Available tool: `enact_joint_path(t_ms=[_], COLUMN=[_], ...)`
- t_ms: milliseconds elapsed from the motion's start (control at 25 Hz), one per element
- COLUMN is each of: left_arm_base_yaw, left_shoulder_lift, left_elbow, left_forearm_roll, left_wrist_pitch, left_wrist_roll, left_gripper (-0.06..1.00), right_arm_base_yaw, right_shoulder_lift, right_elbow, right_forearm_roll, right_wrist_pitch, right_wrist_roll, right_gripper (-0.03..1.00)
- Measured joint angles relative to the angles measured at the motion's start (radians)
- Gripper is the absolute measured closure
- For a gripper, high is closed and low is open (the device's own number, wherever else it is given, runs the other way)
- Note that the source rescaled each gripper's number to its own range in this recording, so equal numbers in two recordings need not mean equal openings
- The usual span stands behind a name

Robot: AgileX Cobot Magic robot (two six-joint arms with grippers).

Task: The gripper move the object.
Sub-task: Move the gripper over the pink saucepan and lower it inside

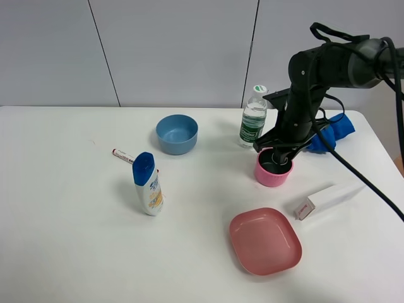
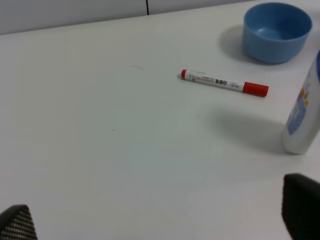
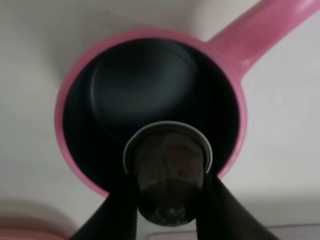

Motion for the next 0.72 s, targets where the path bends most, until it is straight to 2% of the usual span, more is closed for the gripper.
enact_joint_path(t_ms=[600, 720], left_arm_base_yaw=[0.000, 0.000], left_shoulder_lift=[0.000, 0.000], left_elbow=[0.000, 0.000], left_forearm_roll=[0.000, 0.000], left_wrist_pitch=[0.000, 0.000], left_wrist_roll=[0.000, 0.000], left_gripper=[-0.06, -0.06], right_arm_base_yaw=[0.000, 0.000], right_shoulder_lift=[0.027, 0.027], right_elbow=[0.000, 0.000], right_forearm_roll=[0.011, 0.011], right_wrist_pitch=[-0.020, -0.022], right_wrist_roll=[0.001, 0.001], right_gripper=[0.97, 0.91])
